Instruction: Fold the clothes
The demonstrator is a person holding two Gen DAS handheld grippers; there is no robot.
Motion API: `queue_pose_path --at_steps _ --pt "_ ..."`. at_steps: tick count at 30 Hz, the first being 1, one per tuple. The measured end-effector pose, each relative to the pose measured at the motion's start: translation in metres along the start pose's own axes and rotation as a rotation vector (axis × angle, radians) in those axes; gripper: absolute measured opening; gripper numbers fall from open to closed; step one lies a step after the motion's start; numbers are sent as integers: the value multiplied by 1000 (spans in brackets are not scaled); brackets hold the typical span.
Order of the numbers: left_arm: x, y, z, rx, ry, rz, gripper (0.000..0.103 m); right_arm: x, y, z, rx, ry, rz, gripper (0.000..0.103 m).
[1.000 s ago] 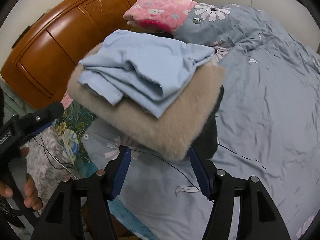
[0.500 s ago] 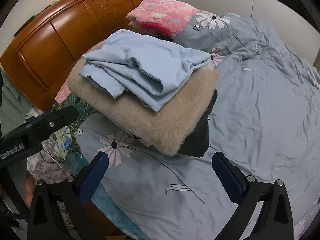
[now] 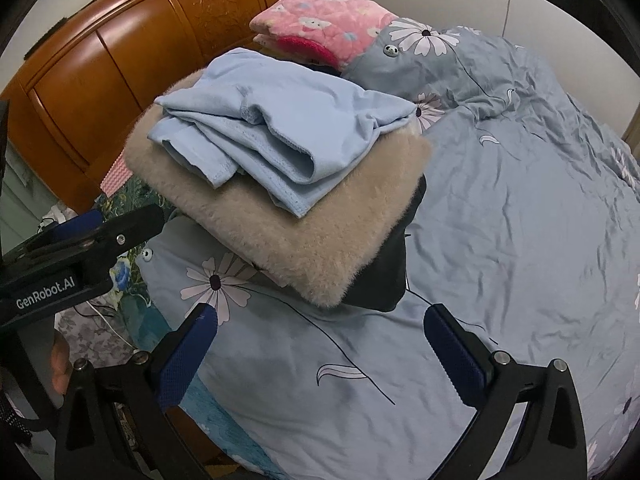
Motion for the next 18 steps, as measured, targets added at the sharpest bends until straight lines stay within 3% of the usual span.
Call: queue_pose_path --at_steps 18 --pt "2 -13 -4 20 -26 39 103 -4 -5 -4 30 -14 -19 103"
Point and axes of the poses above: each gripper's, at about its wrist camera, not at the fingertips, and y roughly against the way its jaws point, x to its left, z to its top, the point moved 7 cm from there along -y, roughly the way its jaws point, and after that the axes turned 11 degrees about y, right-handed, at the moved point
